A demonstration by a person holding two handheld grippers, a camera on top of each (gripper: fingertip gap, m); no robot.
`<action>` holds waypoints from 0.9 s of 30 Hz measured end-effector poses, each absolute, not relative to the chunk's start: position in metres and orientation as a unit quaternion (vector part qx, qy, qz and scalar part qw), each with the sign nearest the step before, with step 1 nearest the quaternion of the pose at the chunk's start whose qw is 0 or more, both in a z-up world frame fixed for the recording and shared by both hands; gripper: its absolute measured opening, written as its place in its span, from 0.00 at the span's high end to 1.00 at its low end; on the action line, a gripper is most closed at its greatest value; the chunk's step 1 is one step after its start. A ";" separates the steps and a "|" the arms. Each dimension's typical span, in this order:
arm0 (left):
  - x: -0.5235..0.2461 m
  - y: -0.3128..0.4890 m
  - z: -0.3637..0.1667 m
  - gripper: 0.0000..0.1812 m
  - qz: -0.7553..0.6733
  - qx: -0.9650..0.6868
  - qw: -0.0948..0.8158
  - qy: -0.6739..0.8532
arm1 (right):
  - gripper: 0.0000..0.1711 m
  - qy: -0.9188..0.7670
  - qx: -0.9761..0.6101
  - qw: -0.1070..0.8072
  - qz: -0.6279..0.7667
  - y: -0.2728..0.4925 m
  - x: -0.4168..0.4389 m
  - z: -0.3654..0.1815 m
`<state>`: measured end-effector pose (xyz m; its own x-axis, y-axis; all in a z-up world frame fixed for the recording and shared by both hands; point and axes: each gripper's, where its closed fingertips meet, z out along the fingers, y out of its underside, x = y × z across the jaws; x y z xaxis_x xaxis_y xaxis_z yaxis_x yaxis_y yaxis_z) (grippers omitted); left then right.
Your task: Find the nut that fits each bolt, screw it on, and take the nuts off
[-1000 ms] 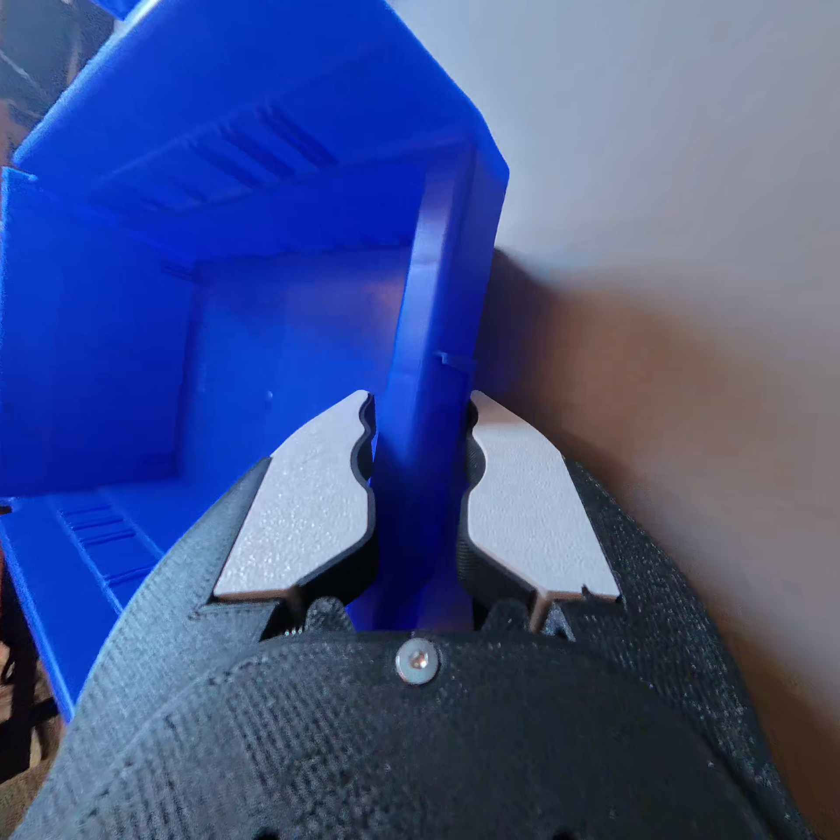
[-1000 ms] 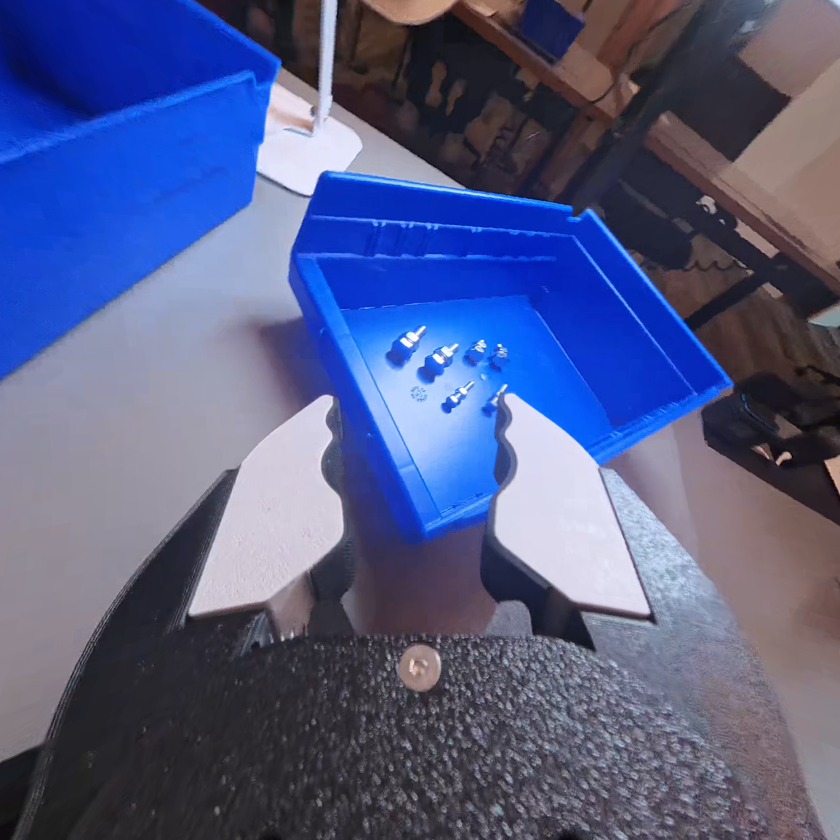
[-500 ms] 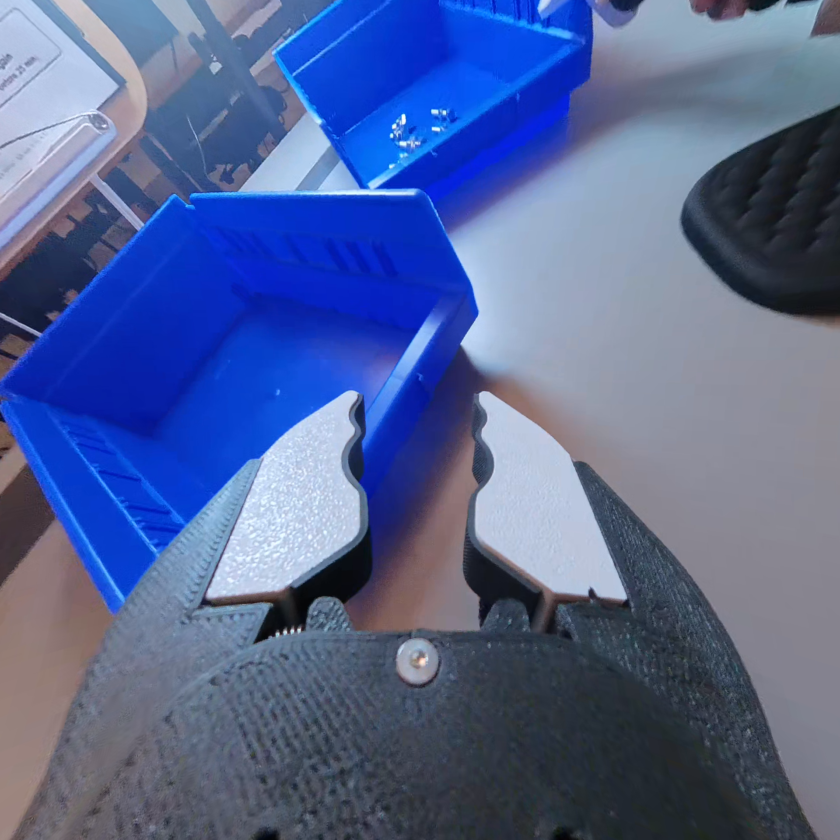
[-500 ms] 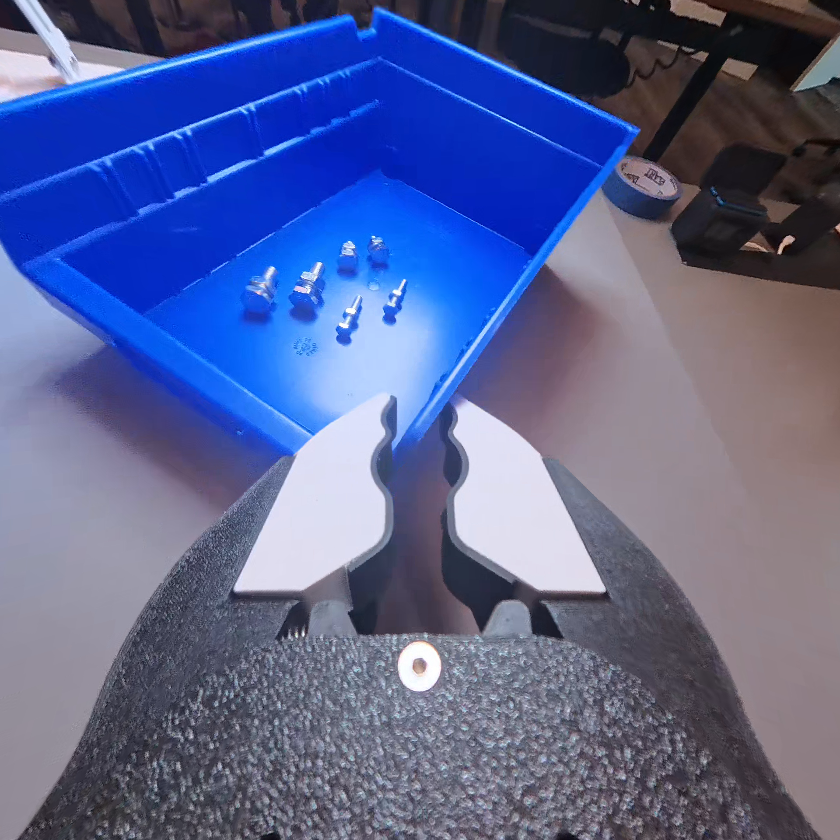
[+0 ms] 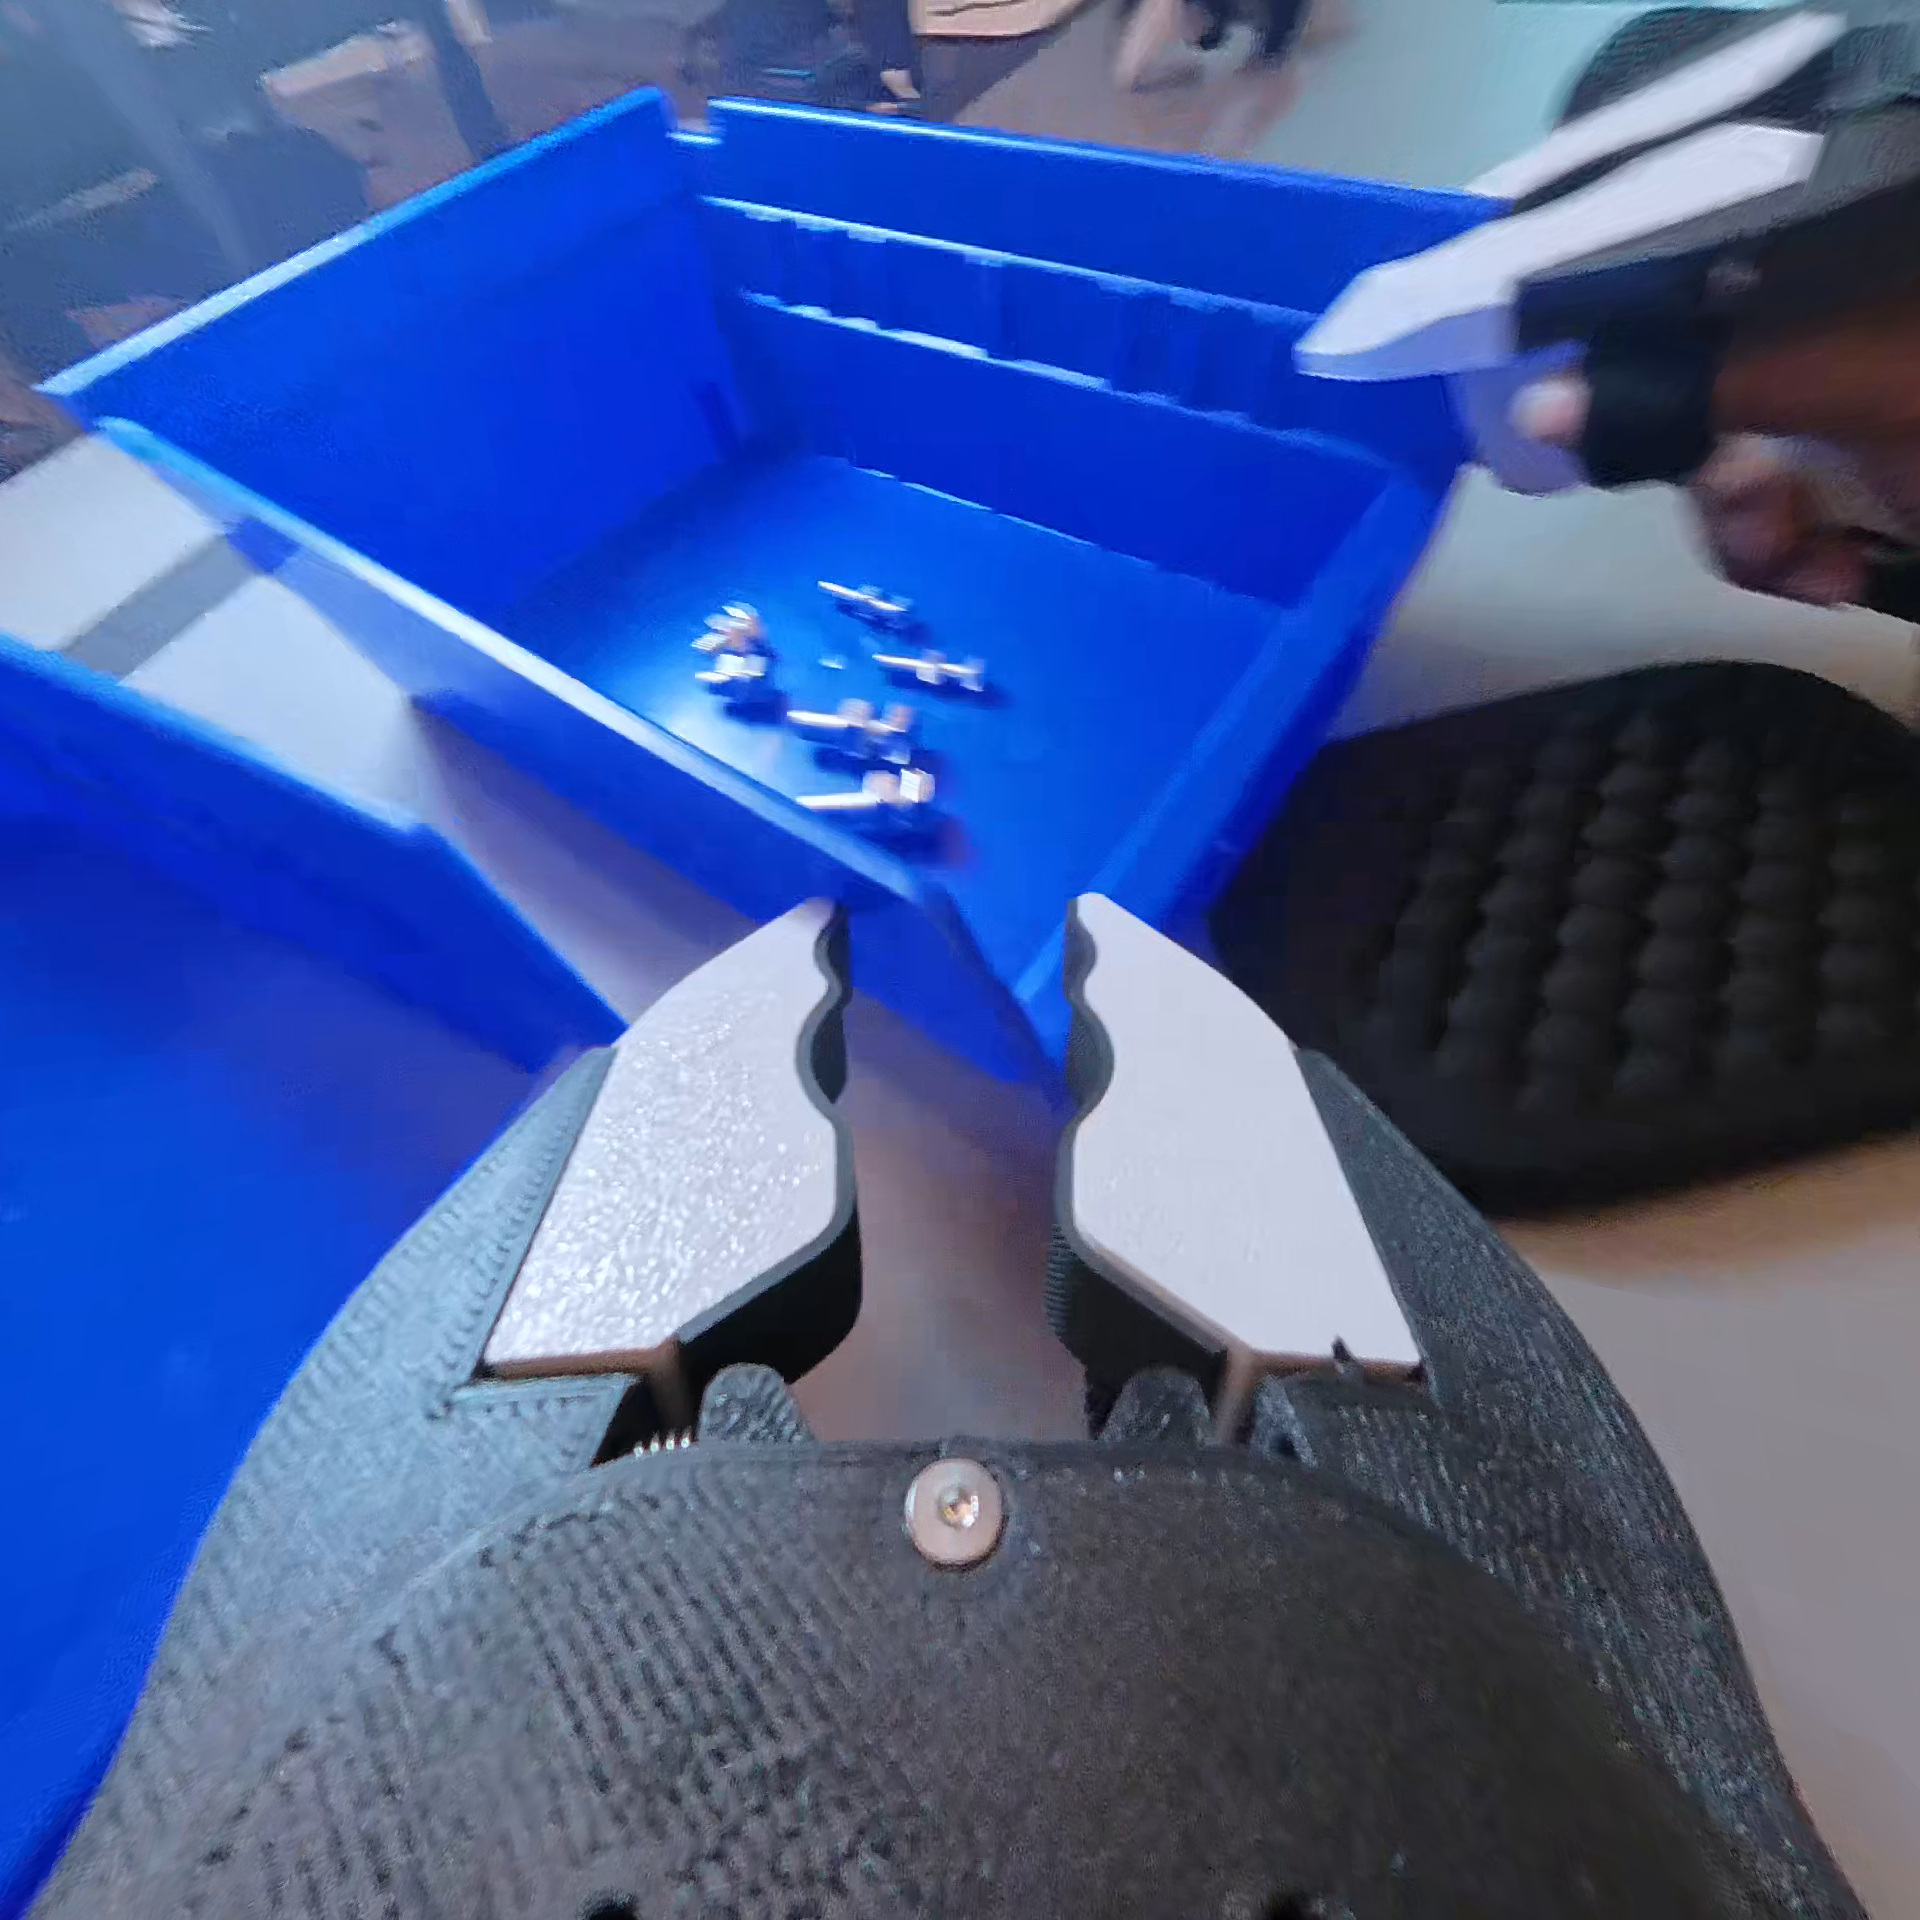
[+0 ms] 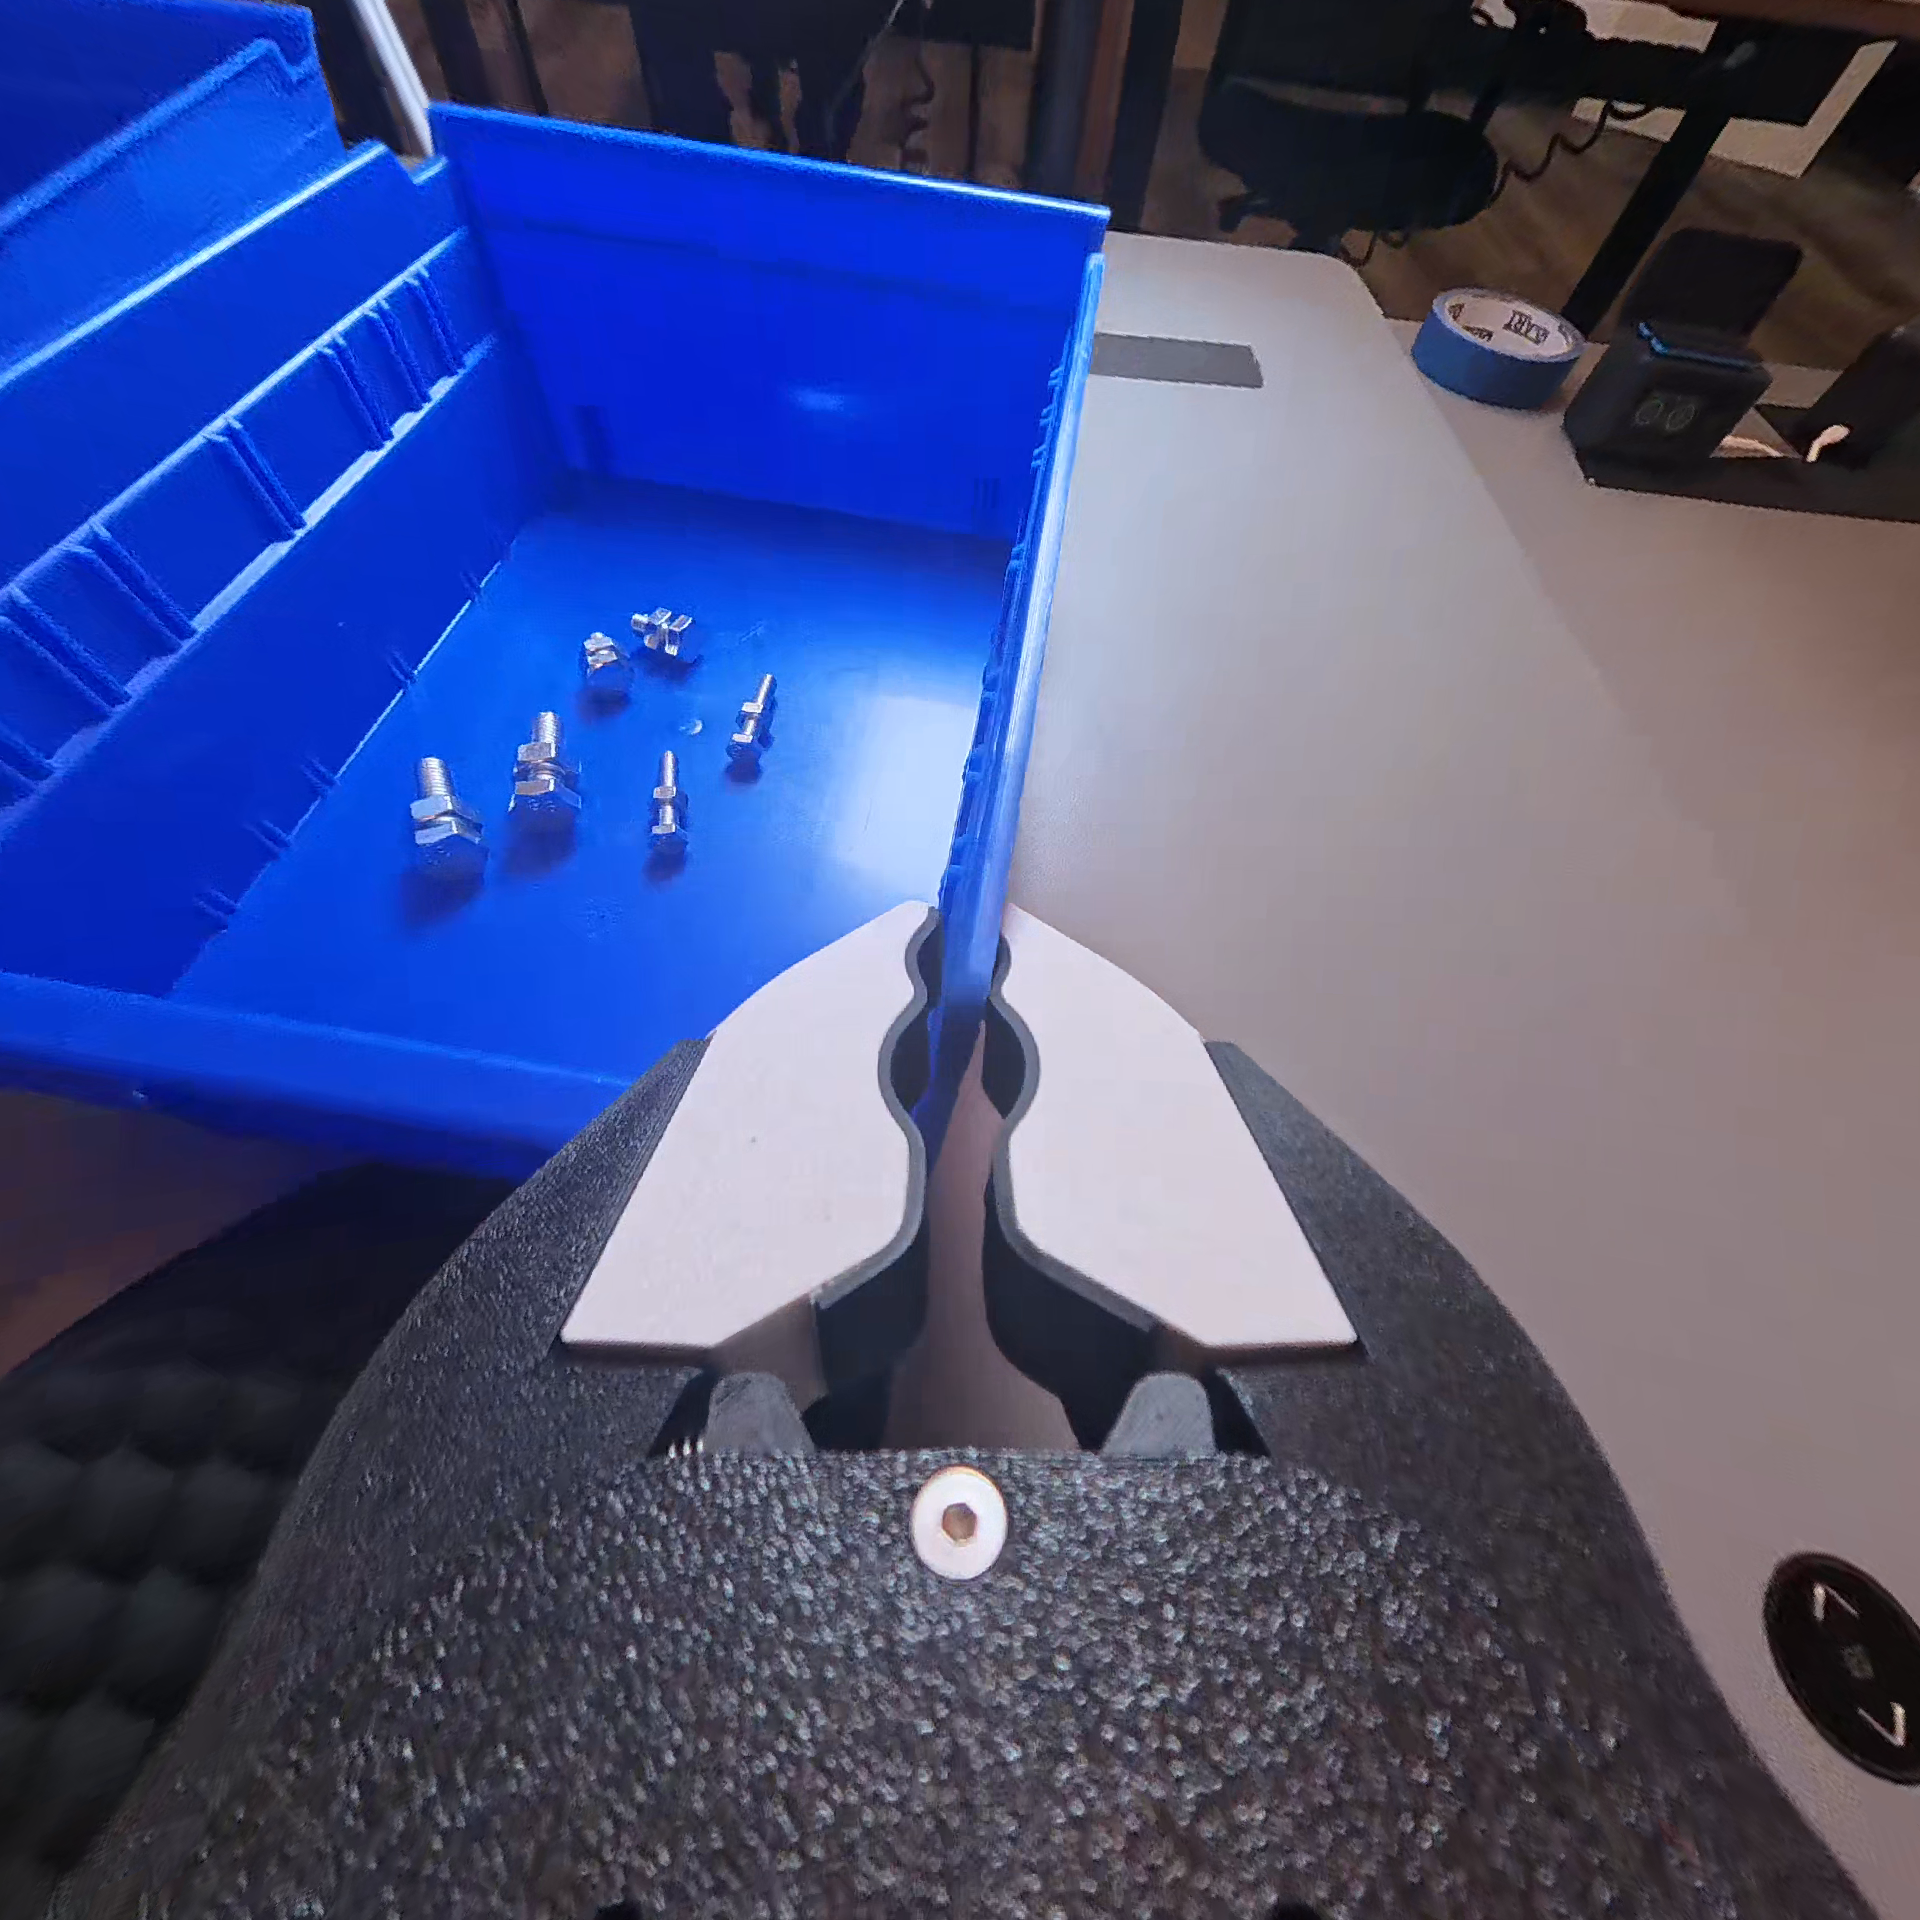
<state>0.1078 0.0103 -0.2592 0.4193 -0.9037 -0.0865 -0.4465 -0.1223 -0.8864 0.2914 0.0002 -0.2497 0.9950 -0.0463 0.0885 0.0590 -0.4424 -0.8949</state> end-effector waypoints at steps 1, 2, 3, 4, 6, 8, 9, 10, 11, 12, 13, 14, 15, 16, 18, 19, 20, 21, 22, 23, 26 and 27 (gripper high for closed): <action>0.109 0.019 -0.258 0.82 -0.221 -0.706 0.472 0.479 | 0.97 -0.009 -0.844 0.532 -0.066 -0.003 0.292 -0.248; 0.110 0.024 -0.258 0.84 -0.203 -0.702 0.480 0.486 | 0.97 -0.013 -0.839 0.539 -0.075 -0.005 0.292 -0.244; 0.111 0.027 -0.257 0.86 -0.193 -0.697 0.488 0.488 | 0.97 -0.012 -0.834 0.546 -0.081 -0.009 0.292 -0.239; 0.112 0.026 -0.254 0.87 -0.194 -0.690 0.495 0.490 | 0.97 -0.011 -0.827 0.555 -0.088 -0.012 0.292 -0.233; 0.114 0.020 -0.237 0.88 -0.196 -0.672 0.518 0.492 | 0.98 -0.006 -0.817 0.568 -0.094 -0.020 0.292 -0.219; 0.112 0.015 -0.217 0.88 -0.187 -0.654 0.543 0.494 | 0.98 0.003 -0.807 0.586 -0.077 -0.025 0.289 -0.205; 0.109 0.013 -0.205 0.89 -0.186 -0.645 0.554 0.493 | 0.98 0.002 -0.800 0.596 -0.077 -0.029 0.286 -0.195; 0.105 0.009 -0.193 0.89 -0.180 -0.637 0.565 0.492 | 0.98 -0.001 -0.792 0.605 -0.079 -0.032 0.282 -0.185; 0.100 0.005 -0.180 0.89 -0.170 -0.629 0.578 0.492 | 0.98 -0.005 -0.785 0.614 -0.078 -0.034 0.276 -0.174; 0.092 0.000 -0.166 0.89 -0.163 -0.623 0.588 0.490 | 0.97 -0.009 -0.779 0.623 -0.072 -0.037 0.269 -0.162; 0.083 -0.005 -0.153 0.88 -0.156 -0.620 0.596 0.486 | 0.97 -0.015 -0.772 0.632 -0.062 -0.039 0.260 -0.150; 0.072 -0.010 -0.141 0.88 -0.148 -0.618 0.604 0.481 | 0.97 -0.025 -0.765 0.641 -0.052 -0.040 0.248 -0.138; 0.058 -0.015 -0.129 0.89 -0.138 -0.617 0.613 0.474 | 0.97 -0.037 -0.758 0.650 -0.042 -0.040 0.235 -0.126; 0.043 -0.020 -0.118 0.88 -0.127 -0.618 0.620 0.466 | 0.97 -0.050 -0.751 0.658 -0.031 -0.040 0.220 -0.114; 0.007 -0.028 -0.101 0.89 -0.106 -0.627 0.631 0.444 | 0.97 -0.078 -0.736 0.672 0.004 -0.038 0.184 -0.095; -0.014 -0.032 -0.095 0.88 -0.094 -0.635 0.633 0.432 | 0.97 -0.096 -0.730 0.677 0.021 -0.036 0.163 -0.087; -0.036 -0.035 -0.090 0.88 -0.082 -0.644 0.636 0.417 | 0.96 -0.113 -0.724 0.680 0.038 -0.033 0.141 -0.082; -0.058 -0.038 -0.085 0.88 -0.067 -0.652 0.640 0.401 | 0.96 -0.131 -0.718 0.681 0.057 -0.028 0.117 -0.080; -0.082 -0.041 -0.083 0.89 -0.052 -0.661 0.643 0.384 | 0.96 -0.149 -0.714 0.679 0.077 -0.024 0.093 -0.080; -0.105 -0.045 -0.081 0.89 -0.037 -0.669 0.645 0.367 | 0.96 -0.166 -0.711 0.676 0.097 -0.020 0.069 -0.081; -0.172 -0.059 -0.084 0.89 -0.002 -0.691 0.652 0.312 | 0.95 -0.208 -0.700 0.663 0.164 -0.013 -0.002 -0.089; -0.192 -0.065 -0.088 0.89 0.010 -0.699 0.651 0.297 | 0.95 -0.222 -0.697 0.658 0.176 -0.012 -0.023 -0.095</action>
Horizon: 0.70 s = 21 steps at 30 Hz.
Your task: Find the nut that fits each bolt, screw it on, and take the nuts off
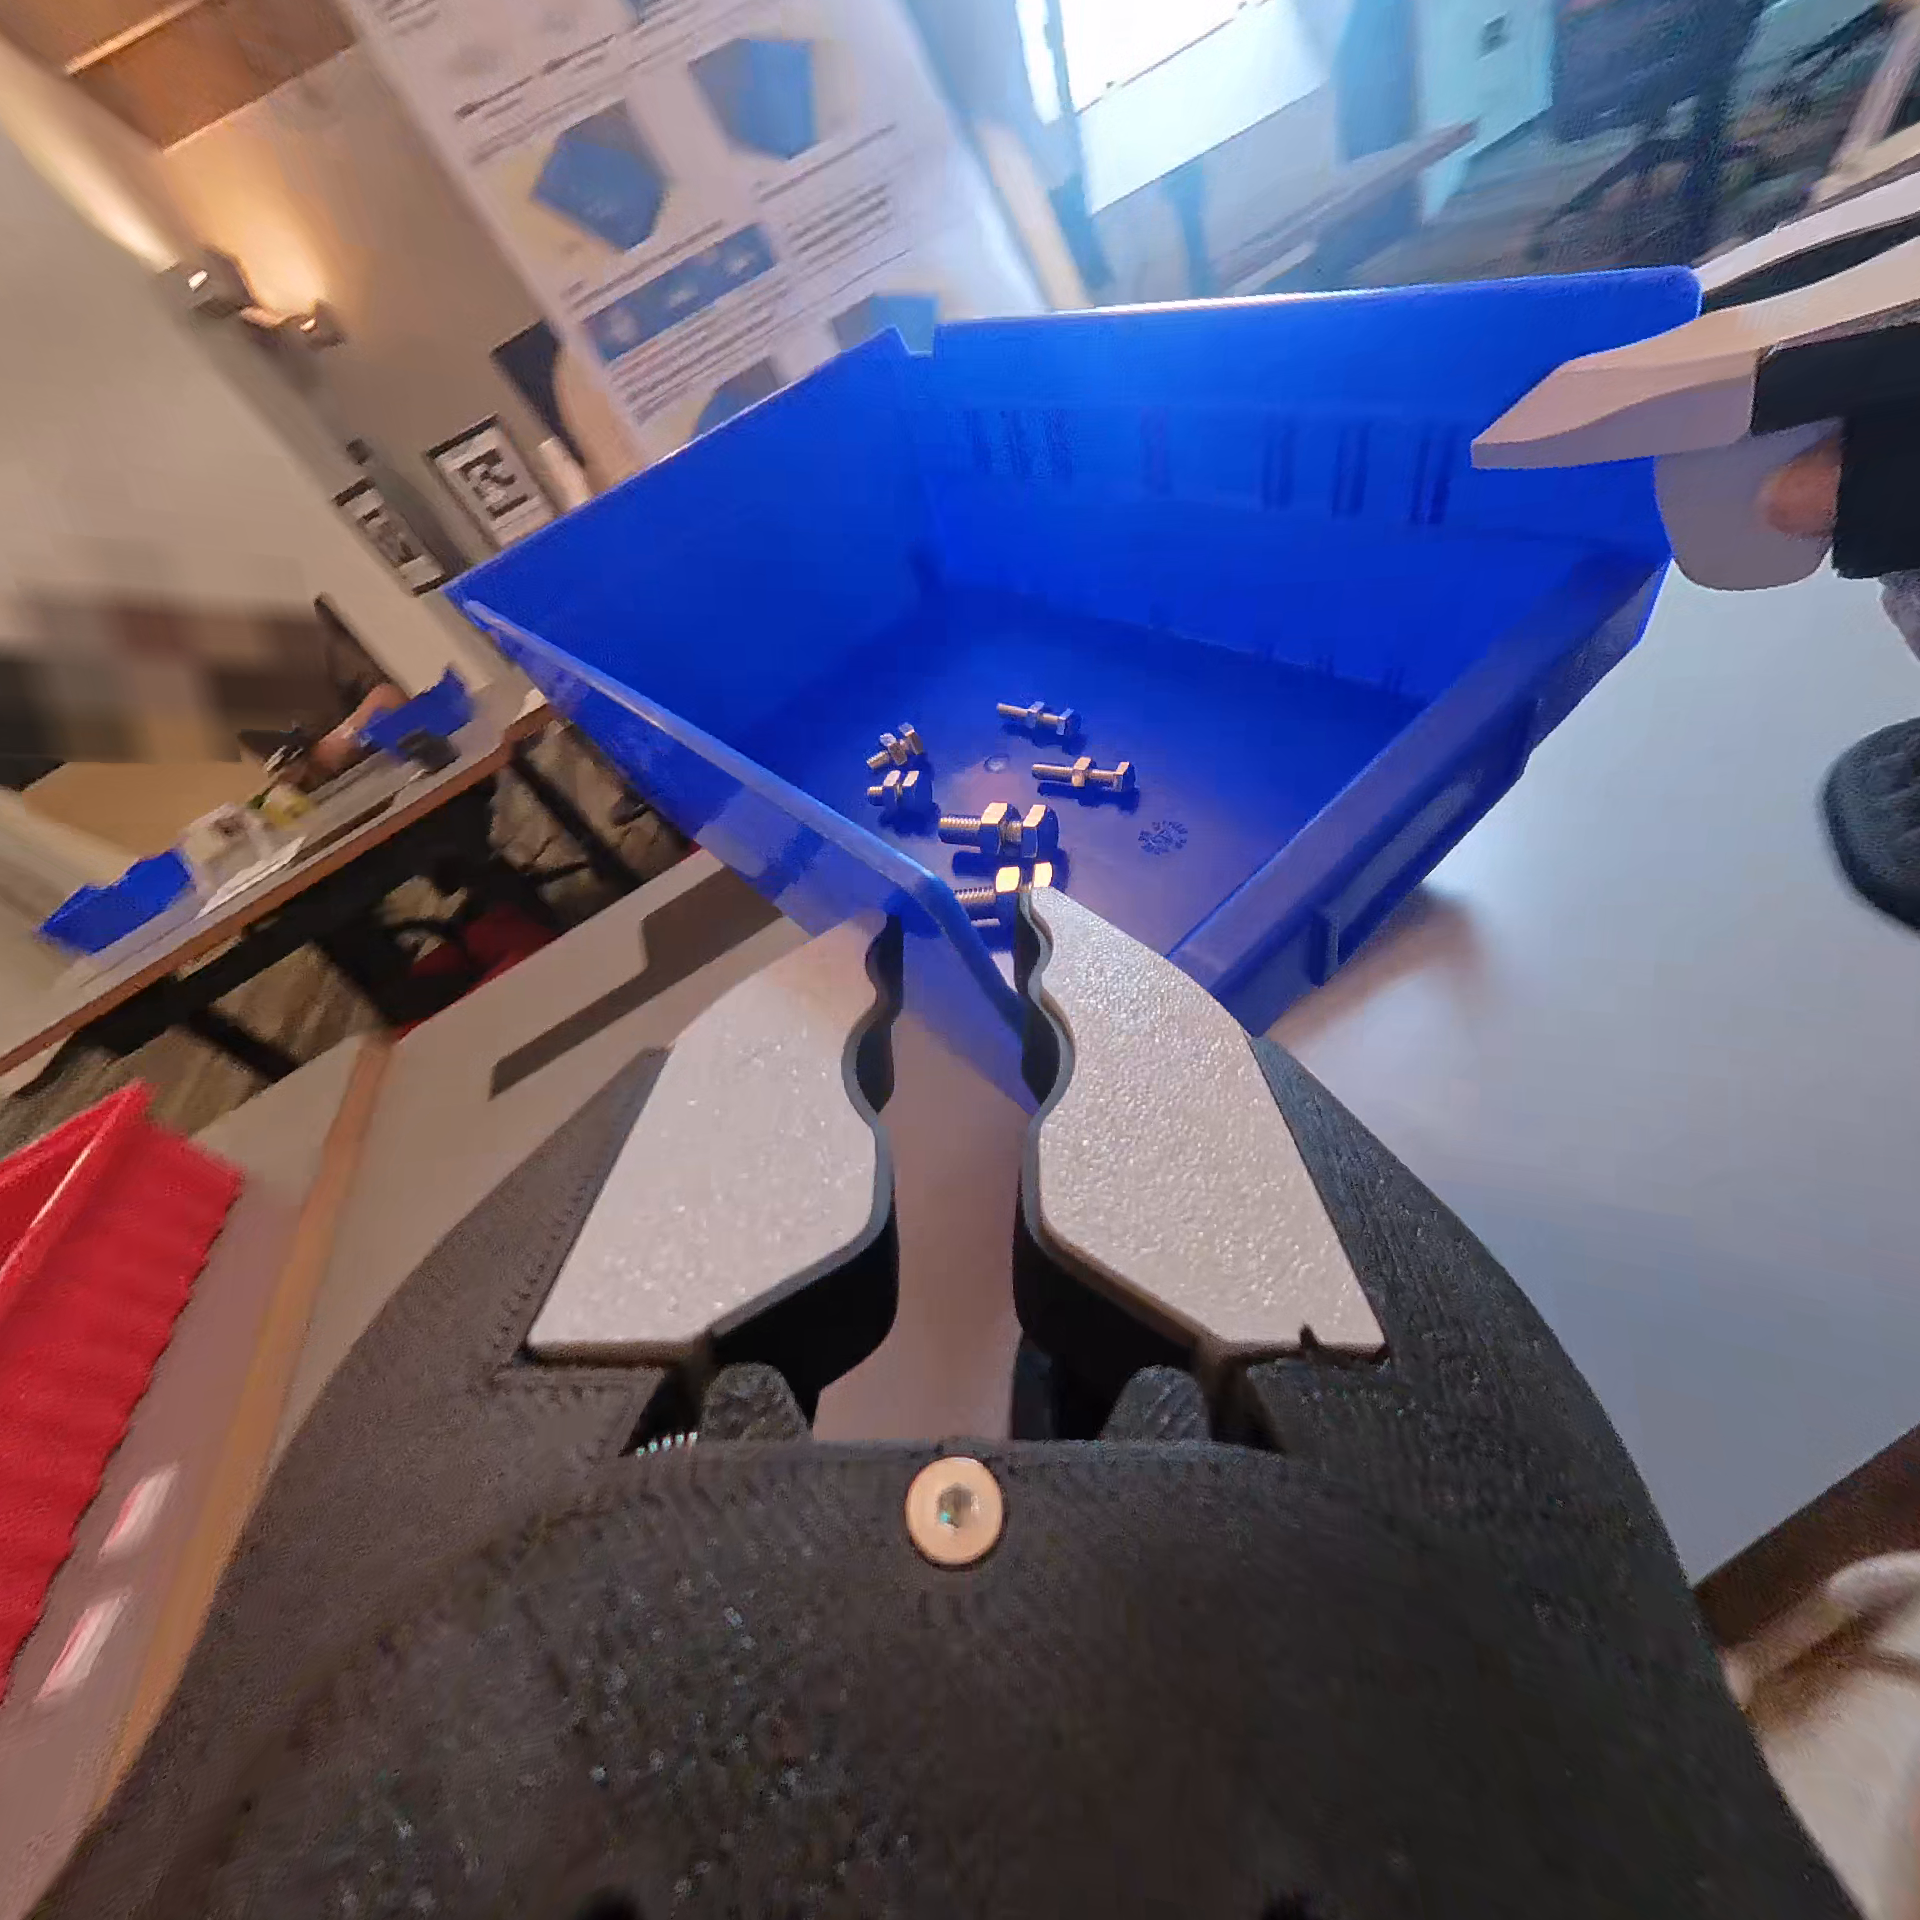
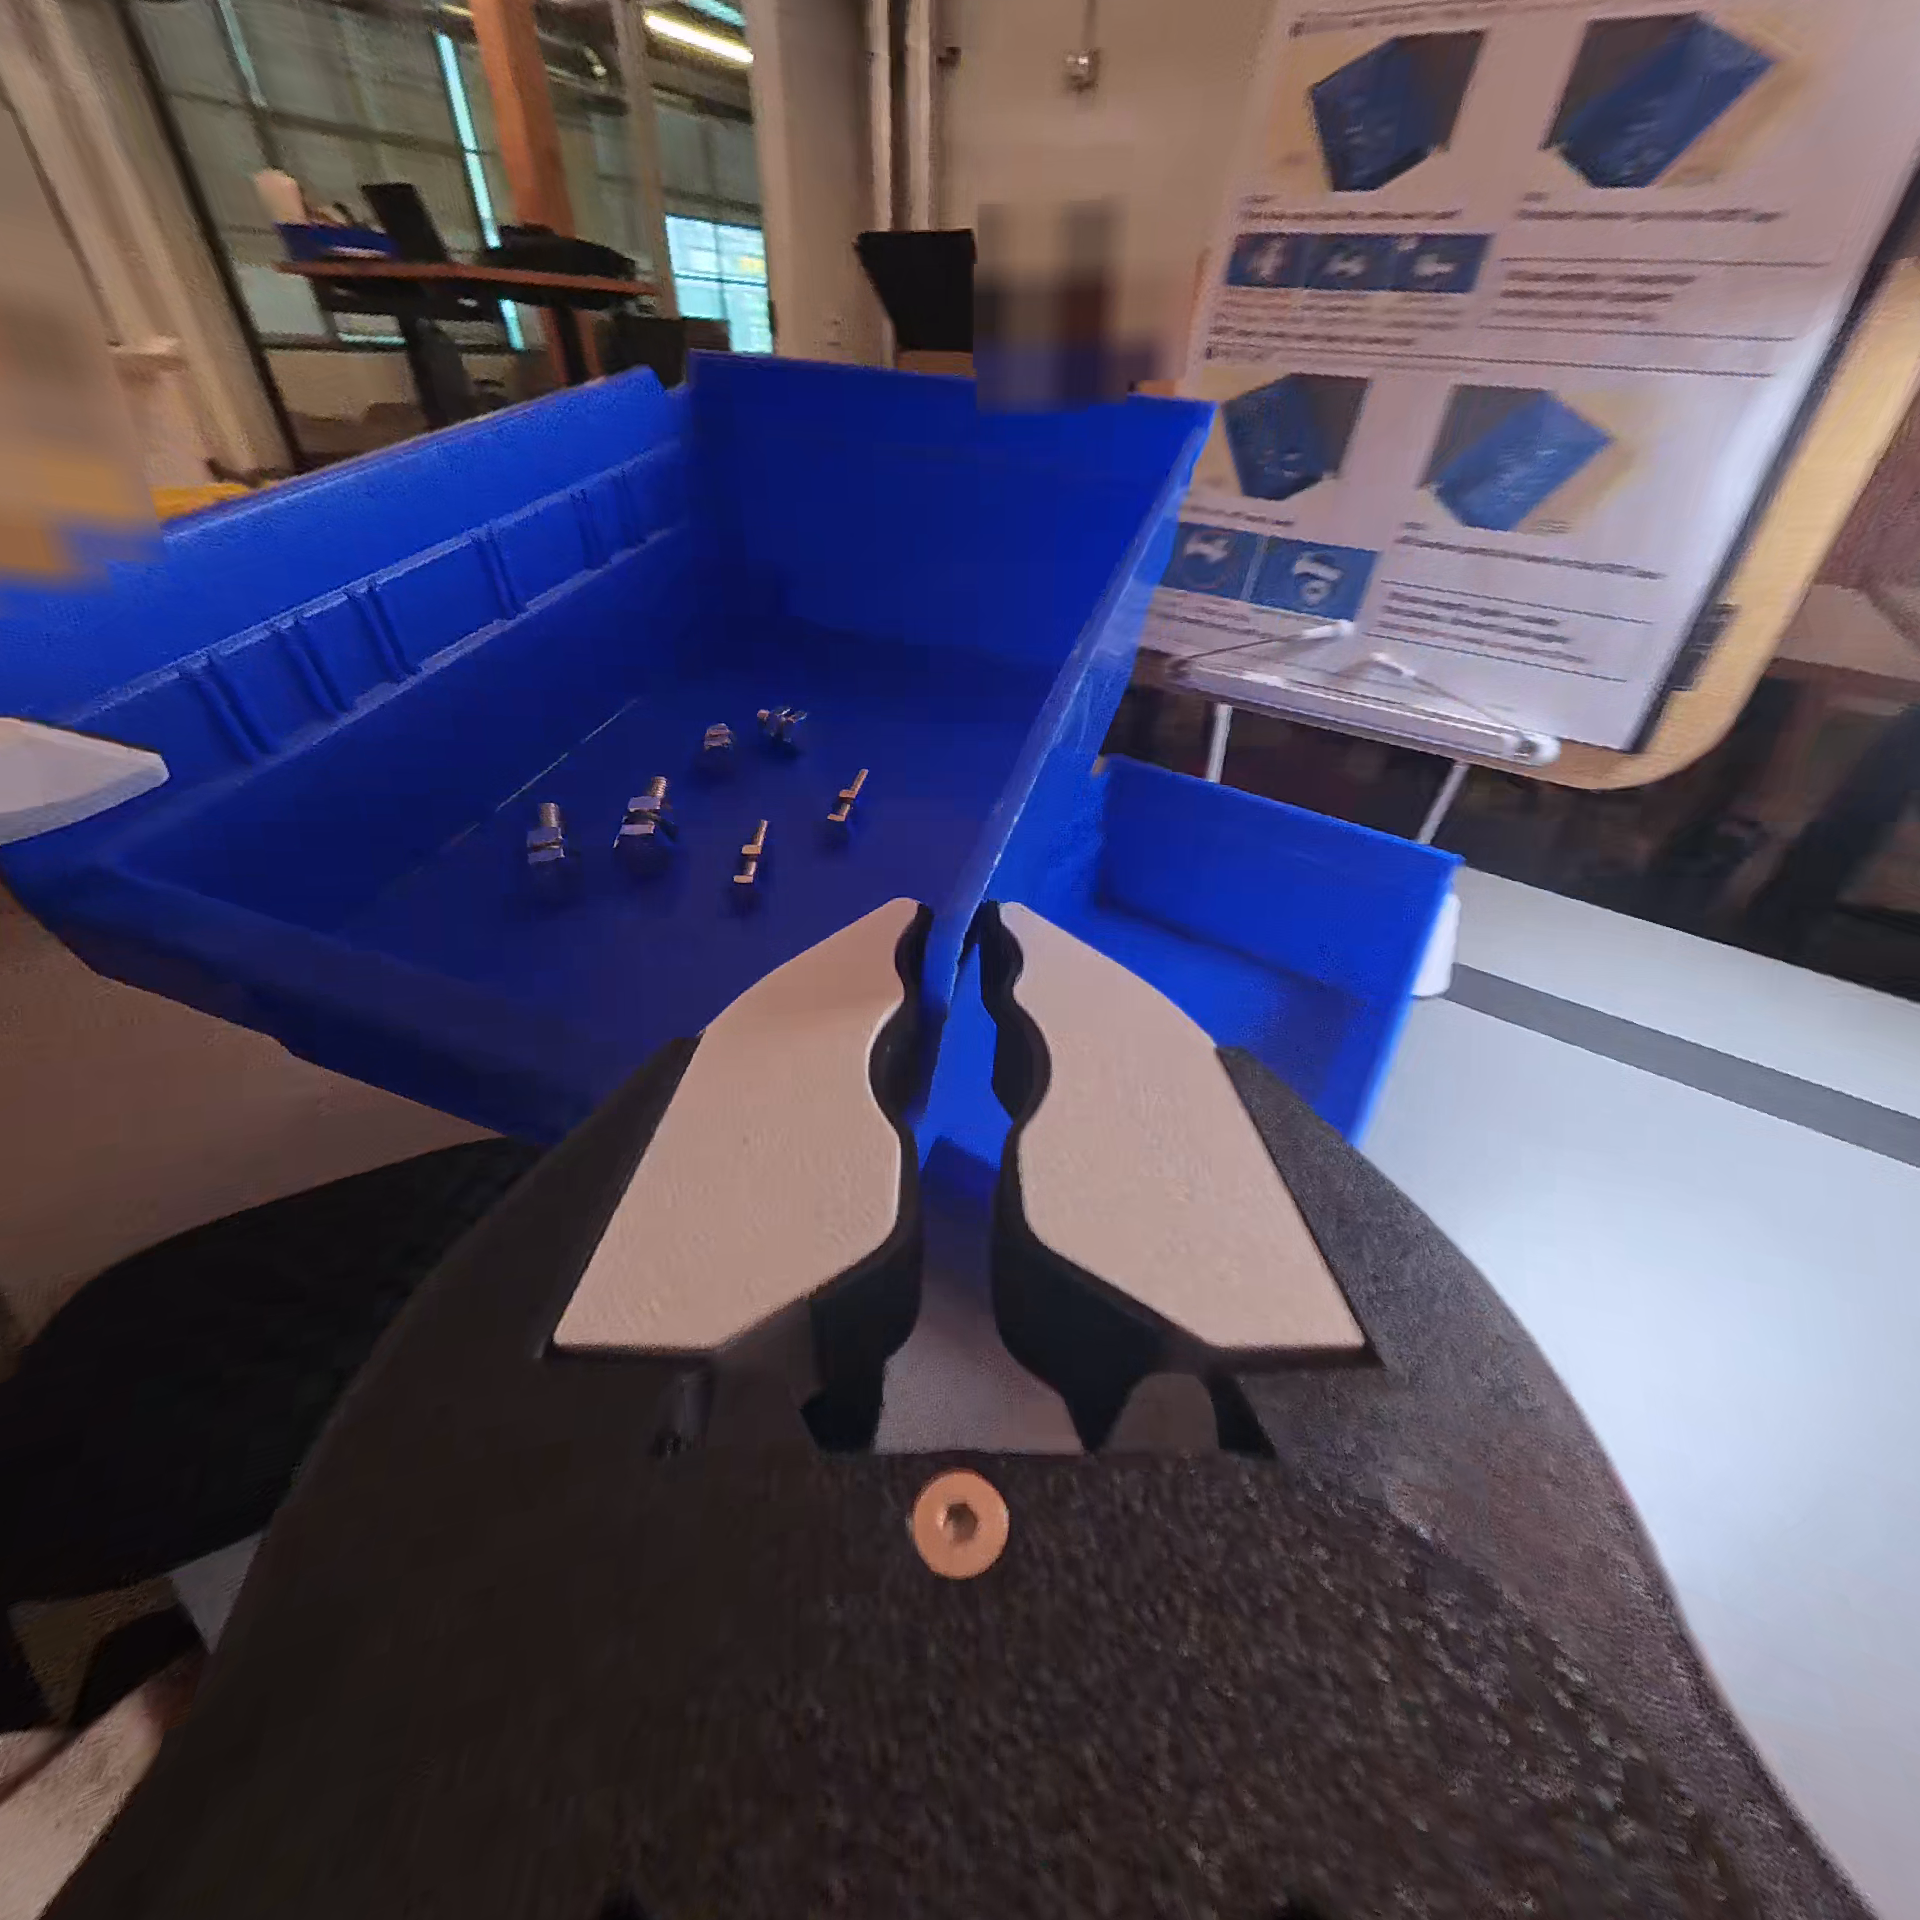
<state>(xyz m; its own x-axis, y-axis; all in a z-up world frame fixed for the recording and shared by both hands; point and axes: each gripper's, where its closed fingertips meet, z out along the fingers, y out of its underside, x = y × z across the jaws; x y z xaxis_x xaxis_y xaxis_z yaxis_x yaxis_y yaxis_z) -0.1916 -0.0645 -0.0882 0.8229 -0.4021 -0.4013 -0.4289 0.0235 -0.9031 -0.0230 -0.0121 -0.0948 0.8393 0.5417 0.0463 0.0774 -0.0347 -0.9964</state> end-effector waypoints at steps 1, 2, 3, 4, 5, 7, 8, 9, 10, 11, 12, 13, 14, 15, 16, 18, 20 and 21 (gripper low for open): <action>-0.210 -0.070 -0.093 0.89 0.024 -0.704 0.650 0.285 | 0.95 -0.235 -0.696 0.652 0.187 -0.012 -0.043 -0.101; -0.226 -0.076 -0.100 0.89 0.036 -0.710 0.647 0.275 | 0.95 -0.248 -0.697 0.644 0.197 -0.012 -0.060 -0.109; -0.240 -0.081 -0.107 0.89 0.046 -0.715 0.643 0.269 | 0.95 -0.260 -0.698 0.635 0.207 -0.012 -0.076 -0.117; -0.252 -0.086 -0.115 0.89 0.055 -0.720 0.638 0.265 | 0.95 -0.270 -0.699 0.626 0.217 -0.012 -0.090 -0.125; -0.263 -0.090 -0.123 0.89 0.062 -0.724 0.635 0.262 | 0.95 -0.279 -0.700 0.618 0.226 -0.013 -0.103 -0.133; -0.280 -0.097 -0.141 0.88 0.078 -0.731 0.626 0.261 | 0.95 -0.294 -0.702 0.604 0.236 -0.014 -0.122 -0.151; -0.287 -0.100 -0.151 0.88 0.085 -0.735 0.620 0.262 | 0.95 -0.300 -0.704 0.598 0.239 -0.014 -0.130 -0.160; -0.292 -0.102 -0.161 0.88 0.085 -0.741 0.614 0.258 | 0.95 -0.304 -0.706 0.591 0.243 -0.014 -0.136 -0.168; -0.297 -0.103 -0.172 0.88 0.082 -0.749 0.607 0.253 | 0.95 -0.307 -0.709 0.585 0.247 -0.014 -0.141 -0.177; -0.301 -0.104 -0.181 0.88 0.077 -0.754 0.603 0.246 | 0.95 -0.309 -0.713 0.578 0.249 -0.013 -0.146 -0.185; -0.304 -0.104 -0.189 0.88 0.074 -0.759 0.601 0.239 | 0.95 -0.311 -0.717 0.570 0.254 -0.012 -0.150 -0.194; -0.308 -0.103 -0.197 0.88 0.072 -0.763 0.599 0.232 | 0.95 -0.312 -0.719 0.565 0.259 -0.011 -0.153 -0.201; -0.311 -0.101 -0.205 0.88 0.070 -0.770 0.592 0.226 | 0.95 -0.311 -0.721 0.561 0.261 -0.008 -0.156 -0.207; -0.314 -0.099 -0.212 0.88 0.071 -0.776 0.587 0.220 | 0.95 -0.313 -0.724 0.557 0.259 -0.005 -0.160 -0.213; -0.317 -0.095 -0.219 0.88 0.073 -0.782 0.581 0.216 | 0.95 -0.317 -0.728 0.551 0.256 -0.001 -0.163 -0.220; -0.327 -0.086 -0.231 0.87 0.059 -0.796 0.566 0.204 | 0.94 -0.316 -0.734 0.538 0.267 0.009 -0.173 -0.230; -0.338 -0.075 -0.236 0.86 0.023 -0.808 0.560 0.182 | 0.92 -0.312 -0.730 0.539 0.282 0.018 -0.184 -0.229; -0.343 -0.070 -0.238 0.86 0.006 -0.819 0.548 0.173 | 0.92 -0.319 -0.733 0.534 0.274 0.023 -0.189 -0.231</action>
<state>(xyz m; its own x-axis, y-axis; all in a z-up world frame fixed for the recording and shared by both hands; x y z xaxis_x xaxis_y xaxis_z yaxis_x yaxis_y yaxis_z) -0.3430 -0.0699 -0.2378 0.9399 -0.2774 -0.1988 -0.2896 -0.3401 -0.8947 -0.1888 0.0228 -0.2306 0.6465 0.7605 -0.0615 0.1743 -0.2257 -0.9585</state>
